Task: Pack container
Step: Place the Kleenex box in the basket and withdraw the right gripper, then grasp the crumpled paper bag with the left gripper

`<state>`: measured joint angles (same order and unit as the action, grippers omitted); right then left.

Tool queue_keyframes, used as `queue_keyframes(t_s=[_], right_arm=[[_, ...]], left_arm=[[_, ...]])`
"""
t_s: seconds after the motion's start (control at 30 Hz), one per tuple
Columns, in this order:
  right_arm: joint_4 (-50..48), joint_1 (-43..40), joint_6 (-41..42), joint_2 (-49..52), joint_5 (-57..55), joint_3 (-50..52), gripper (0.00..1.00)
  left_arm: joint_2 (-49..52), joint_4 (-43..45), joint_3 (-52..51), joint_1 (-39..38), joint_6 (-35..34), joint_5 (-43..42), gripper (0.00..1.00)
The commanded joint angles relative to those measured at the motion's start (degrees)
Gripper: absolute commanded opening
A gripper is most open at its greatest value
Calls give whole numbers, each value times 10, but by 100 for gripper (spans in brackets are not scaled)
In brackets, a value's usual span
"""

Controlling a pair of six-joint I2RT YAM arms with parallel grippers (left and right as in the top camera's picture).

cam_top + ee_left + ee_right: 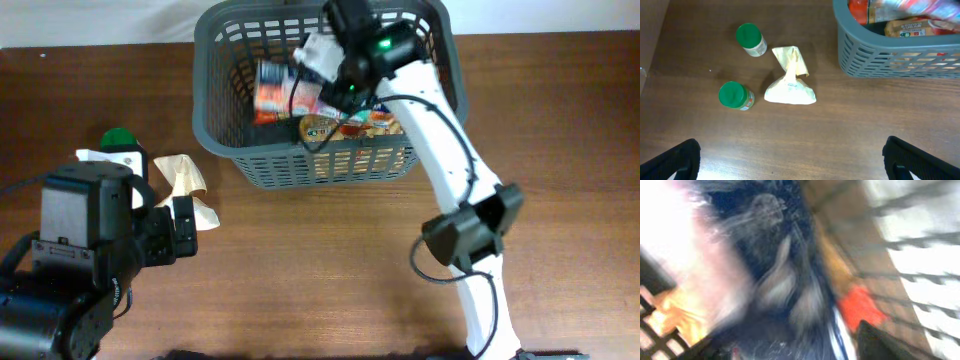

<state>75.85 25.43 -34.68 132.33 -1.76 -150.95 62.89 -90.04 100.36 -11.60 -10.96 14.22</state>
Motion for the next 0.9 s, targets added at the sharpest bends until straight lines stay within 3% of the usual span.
queue_keyframes(t_s=[0.0,0.17,0.4,0.7,0.87], right_arm=[[5,-48,111,-152,-34,-78,89],[47,-190,158,-229,36,-82,96],[54,-383,237,-228,158,-17,97],[-92,-551,342,-203,194,315,99],[-109,-577,350,-202,213,401,99]], left_arm=[[-2,-1,2,3,-1,6,99],[-2,-1,2,3,-1,6,99],[-2,-1,2,3,-2,6,99],[-2,28,2,3,3,31,99],[-2,37,2,3,3,28,99]])
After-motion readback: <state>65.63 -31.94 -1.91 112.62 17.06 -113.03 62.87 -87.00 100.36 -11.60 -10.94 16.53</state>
